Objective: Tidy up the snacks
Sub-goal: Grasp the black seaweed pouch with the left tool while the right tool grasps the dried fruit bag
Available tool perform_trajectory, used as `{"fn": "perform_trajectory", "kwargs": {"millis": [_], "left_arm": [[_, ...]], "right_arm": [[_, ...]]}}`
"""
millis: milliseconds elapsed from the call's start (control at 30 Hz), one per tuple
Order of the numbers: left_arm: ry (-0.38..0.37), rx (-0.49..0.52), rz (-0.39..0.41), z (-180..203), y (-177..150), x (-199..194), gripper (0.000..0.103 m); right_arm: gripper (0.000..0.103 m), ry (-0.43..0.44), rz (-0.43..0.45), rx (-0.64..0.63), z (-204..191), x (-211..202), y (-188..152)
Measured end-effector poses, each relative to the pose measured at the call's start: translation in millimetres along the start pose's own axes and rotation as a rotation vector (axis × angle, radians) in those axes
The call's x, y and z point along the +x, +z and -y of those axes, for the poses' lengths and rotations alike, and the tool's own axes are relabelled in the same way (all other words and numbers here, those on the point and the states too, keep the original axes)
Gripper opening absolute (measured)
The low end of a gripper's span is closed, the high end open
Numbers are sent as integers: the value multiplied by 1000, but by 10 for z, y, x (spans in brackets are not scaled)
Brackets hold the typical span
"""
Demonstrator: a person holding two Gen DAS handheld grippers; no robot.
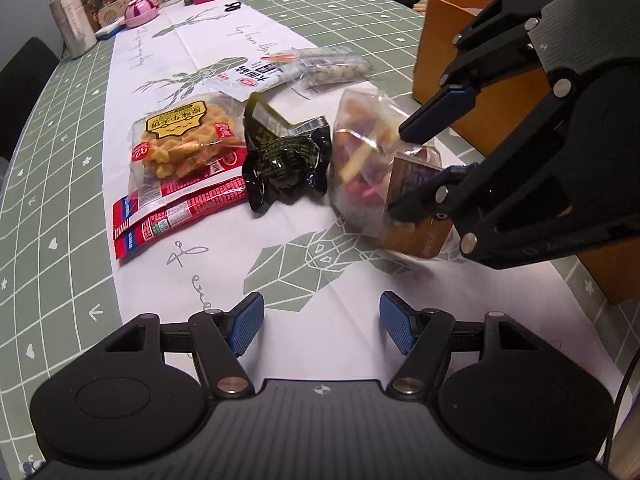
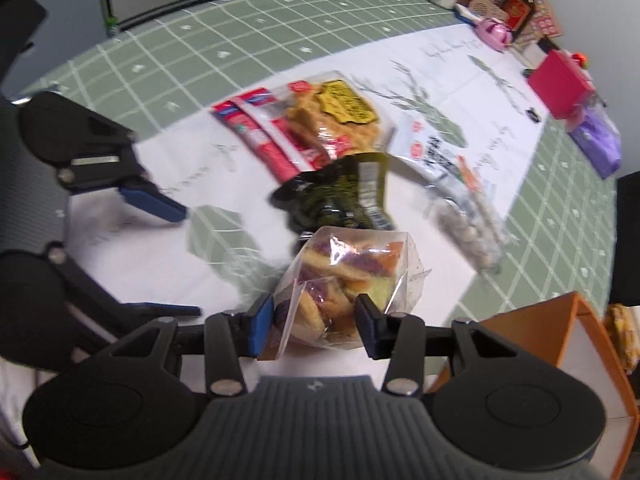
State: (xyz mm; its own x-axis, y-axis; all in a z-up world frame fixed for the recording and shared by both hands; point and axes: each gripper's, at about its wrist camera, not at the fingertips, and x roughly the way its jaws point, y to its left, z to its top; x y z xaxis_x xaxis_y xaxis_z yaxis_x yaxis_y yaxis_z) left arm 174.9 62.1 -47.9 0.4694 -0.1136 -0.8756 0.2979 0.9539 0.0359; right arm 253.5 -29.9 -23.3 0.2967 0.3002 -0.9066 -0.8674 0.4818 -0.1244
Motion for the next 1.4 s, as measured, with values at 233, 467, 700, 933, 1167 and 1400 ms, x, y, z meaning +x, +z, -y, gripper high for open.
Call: {"fn": "perform_trajectory", "kwargs": {"millis": [233,467,700,933,1167,1400], "left_arm": [[-32,-16,39,-70,-4,-59,78],[-6,-91,112,-209,106,-51,78],[23,-132,145,-335,312,68,79],[18,-88,187,-282,424,132,79],[35,-91,193,-284,554,321,80],[12,-128,211,-308,580,467,83]], "right_arm": [[62,13,10,114,274,-150,-46],[72,-16,23,273,572,-225,-88],[79,22,33,388,637,-95,16],[61,11,18,420,702,50,32],[61,68,3,507,845,-1,-67],[61,44,-8,488,815,45,-87]]}}
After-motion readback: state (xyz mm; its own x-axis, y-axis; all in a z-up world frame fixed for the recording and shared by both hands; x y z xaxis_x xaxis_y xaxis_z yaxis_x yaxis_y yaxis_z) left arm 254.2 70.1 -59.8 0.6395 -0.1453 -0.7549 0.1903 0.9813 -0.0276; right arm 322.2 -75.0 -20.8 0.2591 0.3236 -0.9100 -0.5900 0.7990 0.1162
